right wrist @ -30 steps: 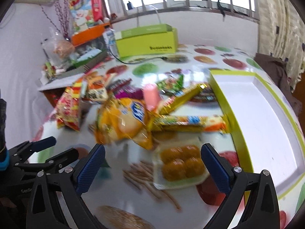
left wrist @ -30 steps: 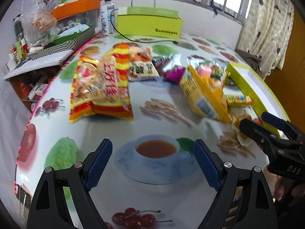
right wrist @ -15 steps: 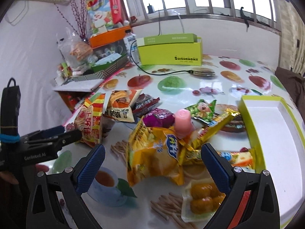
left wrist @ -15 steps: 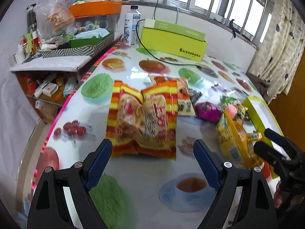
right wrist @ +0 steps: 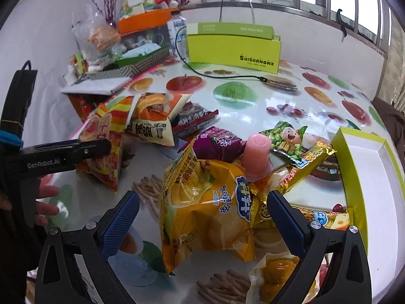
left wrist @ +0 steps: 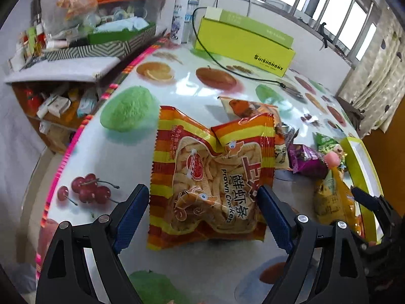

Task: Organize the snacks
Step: 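Close the left tool on the prawn cracker bag while the right tool grips the yellow chip bag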

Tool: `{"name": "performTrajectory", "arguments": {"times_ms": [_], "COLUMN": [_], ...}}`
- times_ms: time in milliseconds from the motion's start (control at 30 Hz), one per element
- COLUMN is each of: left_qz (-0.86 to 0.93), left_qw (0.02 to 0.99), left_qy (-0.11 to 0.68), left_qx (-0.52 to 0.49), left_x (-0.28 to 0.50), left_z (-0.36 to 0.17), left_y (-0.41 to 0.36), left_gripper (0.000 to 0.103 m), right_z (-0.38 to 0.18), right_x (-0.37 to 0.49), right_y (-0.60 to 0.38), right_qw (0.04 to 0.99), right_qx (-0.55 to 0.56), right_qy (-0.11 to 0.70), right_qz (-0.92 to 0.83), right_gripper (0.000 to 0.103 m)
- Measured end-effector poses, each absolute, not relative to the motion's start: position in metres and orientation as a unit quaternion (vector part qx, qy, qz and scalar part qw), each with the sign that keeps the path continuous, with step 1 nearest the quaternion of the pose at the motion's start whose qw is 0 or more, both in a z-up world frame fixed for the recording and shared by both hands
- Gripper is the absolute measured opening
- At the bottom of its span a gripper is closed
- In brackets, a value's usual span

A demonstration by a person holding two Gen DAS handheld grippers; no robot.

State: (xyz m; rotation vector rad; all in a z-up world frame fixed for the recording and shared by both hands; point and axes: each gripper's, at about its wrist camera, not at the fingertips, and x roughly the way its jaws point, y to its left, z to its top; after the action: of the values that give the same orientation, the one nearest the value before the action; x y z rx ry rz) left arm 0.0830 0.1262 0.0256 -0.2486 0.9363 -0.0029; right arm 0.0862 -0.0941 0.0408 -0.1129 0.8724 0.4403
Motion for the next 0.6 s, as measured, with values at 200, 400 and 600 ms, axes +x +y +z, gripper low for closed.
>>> {"name": "performTrajectory", "arguments": {"times_ms": [200,400,600], "left_qz": [-0.009,0.005,0.003], "left_qw": [0.879,0.874,0.875], "left_qy": [0.461,0.472,0.466], "left_qx": [-0.125,-0.119,-0.132], "left_x": [0.09,0.095,0.091], "left_z": [0.017,0.01,0.013], "left_y": [0.122,0.115,0.118], "left_gripper": [0.088,0.087,0.08], "right_z": [0.034,0.029,0.031], "right_x": [0.093,0.095,0.091], "right_y": [-0.091,-0.094,-0.09], "right_qw": [0.881,0.879,0.88], "right_qx": [-0.07,-0.067,-0.067], "right_qy": [0.428,0.435,0.429], "right_qz": [0.189,0.184,0.193], "right_gripper": [0.102,0.087,0.072]}}
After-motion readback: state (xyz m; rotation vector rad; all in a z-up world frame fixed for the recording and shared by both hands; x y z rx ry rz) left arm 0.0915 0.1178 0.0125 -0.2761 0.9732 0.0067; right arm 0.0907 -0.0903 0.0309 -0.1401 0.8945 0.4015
